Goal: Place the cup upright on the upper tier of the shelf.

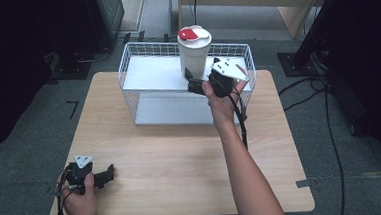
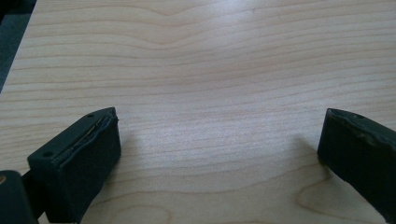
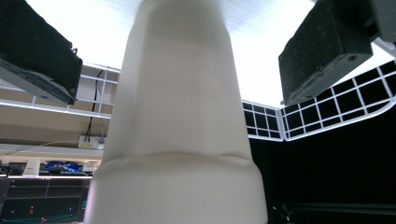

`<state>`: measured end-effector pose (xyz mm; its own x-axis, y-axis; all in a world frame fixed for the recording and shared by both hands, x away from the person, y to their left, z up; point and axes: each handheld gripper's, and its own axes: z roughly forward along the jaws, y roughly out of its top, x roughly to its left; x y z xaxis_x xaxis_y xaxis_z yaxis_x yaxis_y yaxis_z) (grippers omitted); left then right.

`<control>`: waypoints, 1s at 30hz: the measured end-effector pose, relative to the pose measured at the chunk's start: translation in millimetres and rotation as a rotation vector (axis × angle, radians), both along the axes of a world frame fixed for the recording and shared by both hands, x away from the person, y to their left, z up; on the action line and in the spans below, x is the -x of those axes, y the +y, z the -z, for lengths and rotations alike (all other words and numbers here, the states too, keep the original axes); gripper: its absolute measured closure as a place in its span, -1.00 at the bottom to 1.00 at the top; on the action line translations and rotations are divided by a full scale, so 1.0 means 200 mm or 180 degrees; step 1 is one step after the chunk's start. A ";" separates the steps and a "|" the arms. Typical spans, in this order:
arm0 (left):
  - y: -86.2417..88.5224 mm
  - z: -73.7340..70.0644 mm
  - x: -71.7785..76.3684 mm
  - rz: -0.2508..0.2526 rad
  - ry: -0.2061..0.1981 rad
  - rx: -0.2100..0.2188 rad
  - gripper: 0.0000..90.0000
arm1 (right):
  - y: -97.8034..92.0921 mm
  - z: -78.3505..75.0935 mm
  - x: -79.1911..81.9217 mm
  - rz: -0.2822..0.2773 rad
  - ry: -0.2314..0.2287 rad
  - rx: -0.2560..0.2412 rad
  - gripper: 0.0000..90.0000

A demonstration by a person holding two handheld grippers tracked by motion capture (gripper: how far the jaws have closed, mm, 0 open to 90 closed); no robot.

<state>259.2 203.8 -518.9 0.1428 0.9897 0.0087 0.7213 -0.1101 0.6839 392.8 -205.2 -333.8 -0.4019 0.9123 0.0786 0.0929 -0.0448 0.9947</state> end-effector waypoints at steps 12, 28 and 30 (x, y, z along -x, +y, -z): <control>0.00 0.00 0.00 0.0003 -0.0005 -0.0002 -1.00 | -0.08 0.07 0.11 0.0046 -0.0035 0.0047 -1.00; 0.00 0.00 0.00 0.0003 -0.0004 -0.0002 -1.00 | -0.21 0.14 0.25 0.0098 -0.0047 0.0034 -1.00; 0.00 0.00 0.00 0.0004 -0.0006 0.0000 -1.00 | -0.22 0.15 0.27 0.0107 -0.0063 0.0068 -1.00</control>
<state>259.2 203.6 -519.0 0.1440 0.9895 0.0090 0.7198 -0.1110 0.6853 338.4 -249.3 -363.6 -0.3723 0.9267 0.0513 0.0719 -0.0263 0.9971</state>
